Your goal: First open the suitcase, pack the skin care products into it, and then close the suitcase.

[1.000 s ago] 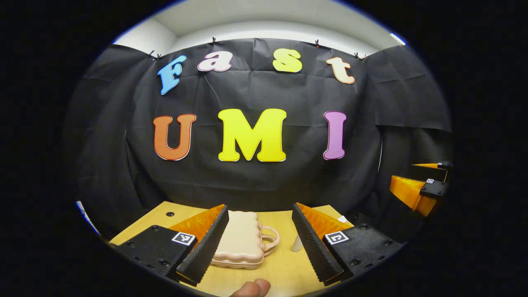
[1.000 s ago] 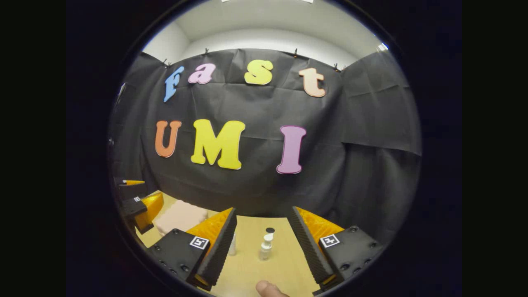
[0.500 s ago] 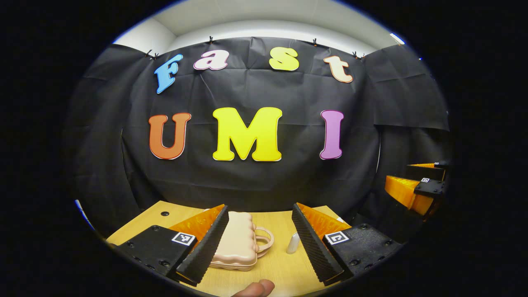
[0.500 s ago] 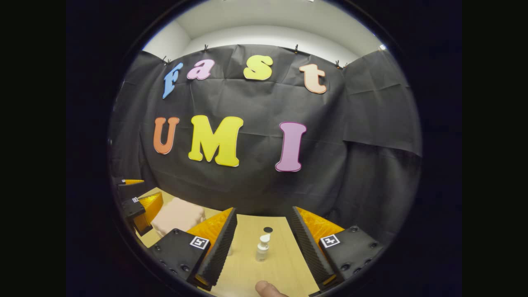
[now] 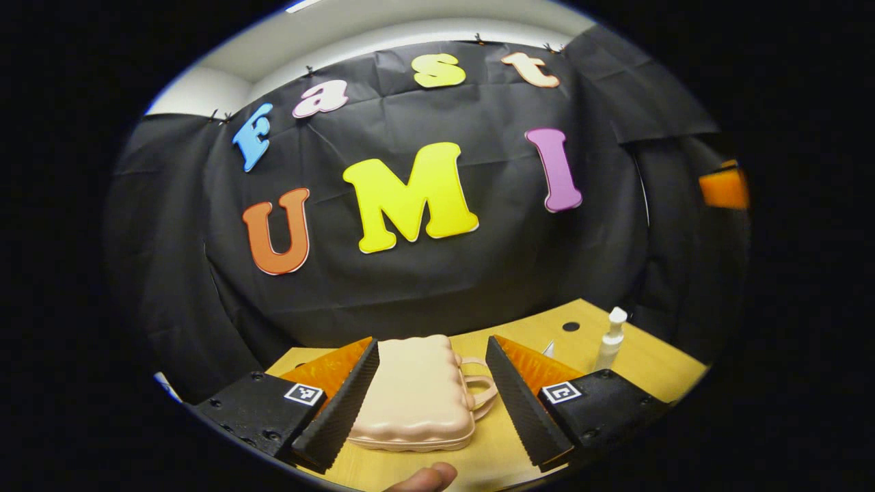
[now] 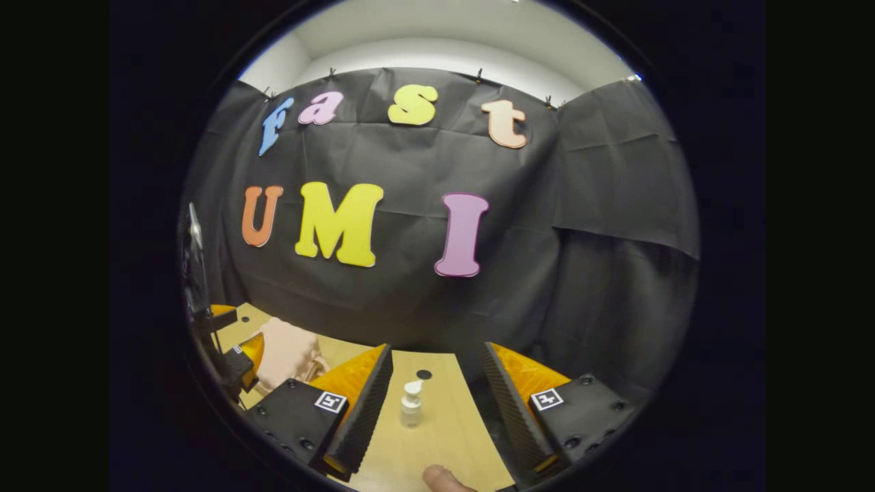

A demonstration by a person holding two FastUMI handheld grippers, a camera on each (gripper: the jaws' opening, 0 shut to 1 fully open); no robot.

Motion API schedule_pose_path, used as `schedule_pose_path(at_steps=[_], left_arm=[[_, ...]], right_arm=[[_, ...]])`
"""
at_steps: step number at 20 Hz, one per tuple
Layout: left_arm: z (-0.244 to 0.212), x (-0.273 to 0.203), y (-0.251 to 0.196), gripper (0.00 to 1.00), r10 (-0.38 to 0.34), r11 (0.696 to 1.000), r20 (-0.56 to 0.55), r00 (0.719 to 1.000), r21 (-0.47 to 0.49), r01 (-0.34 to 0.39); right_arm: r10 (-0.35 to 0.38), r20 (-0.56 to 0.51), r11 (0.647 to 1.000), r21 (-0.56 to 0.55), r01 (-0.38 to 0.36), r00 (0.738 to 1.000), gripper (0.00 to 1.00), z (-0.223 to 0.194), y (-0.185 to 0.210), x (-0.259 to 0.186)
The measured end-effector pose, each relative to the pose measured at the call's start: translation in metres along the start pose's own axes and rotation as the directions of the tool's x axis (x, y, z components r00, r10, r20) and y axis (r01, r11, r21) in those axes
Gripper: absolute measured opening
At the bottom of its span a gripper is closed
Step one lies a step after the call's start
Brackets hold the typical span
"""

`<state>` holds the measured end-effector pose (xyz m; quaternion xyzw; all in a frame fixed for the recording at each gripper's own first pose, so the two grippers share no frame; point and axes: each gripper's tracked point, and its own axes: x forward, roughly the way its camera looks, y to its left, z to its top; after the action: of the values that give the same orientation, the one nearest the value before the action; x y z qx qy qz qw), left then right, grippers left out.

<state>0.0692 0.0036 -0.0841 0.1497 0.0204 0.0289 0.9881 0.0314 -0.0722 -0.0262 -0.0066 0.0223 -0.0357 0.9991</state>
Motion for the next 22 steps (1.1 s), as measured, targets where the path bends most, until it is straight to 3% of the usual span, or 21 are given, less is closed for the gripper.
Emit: schedule_pose_path(at_steps=[3,5,8,12,15,19,22], left_arm=[[-0.018,0.023,-0.008,1.00,0.014,0.979,0.009,1.000,0.206,-0.015],[-0.034,0.036,-0.013,0.98,0.036,0.930,0.015,0.999,0.367,-0.039],[-0.073,0.047,-0.035,0.99,0.033,0.854,-0.020,0.999,0.520,-0.018],[-0.109,0.056,-0.060,0.99,0.010,0.732,-0.063,0.998,0.680,0.036],[-0.125,0.075,-0.060,0.98,0.069,0.613,-0.094,0.993,0.789,0.032],[-0.134,0.098,-0.076,0.95,0.080,0.483,-0.085,0.993,0.875,0.036],[-0.138,0.113,-0.082,0.81,0.078,0.386,-0.075,0.994,0.922,0.039]], right_arm=[[-0.029,-0.016,1.000,0.005,0.029,0.999,0.79,-0.011,-0.020,0.006],[-0.043,-0.029,0.999,0.003,0.043,0.999,0.79,-0.021,-0.032,0.010],[-0.050,-0.060,0.999,0.006,0.051,0.997,0.79,-0.038,-0.047,0.018],[-0.038,-0.101,0.999,0.011,0.040,0.994,0.78,-0.060,-0.063,0.030],[-0.016,-0.128,1.000,0.005,0.017,0.992,0.79,-0.080,-0.072,0.042],[0.038,-0.192,0.999,0.042,-0.030,0.981,0.79,-0.108,-0.078,0.061],[0.051,-0.208,0.999,0.025,-0.046,0.977,0.80,-0.119,-0.082,0.069]])
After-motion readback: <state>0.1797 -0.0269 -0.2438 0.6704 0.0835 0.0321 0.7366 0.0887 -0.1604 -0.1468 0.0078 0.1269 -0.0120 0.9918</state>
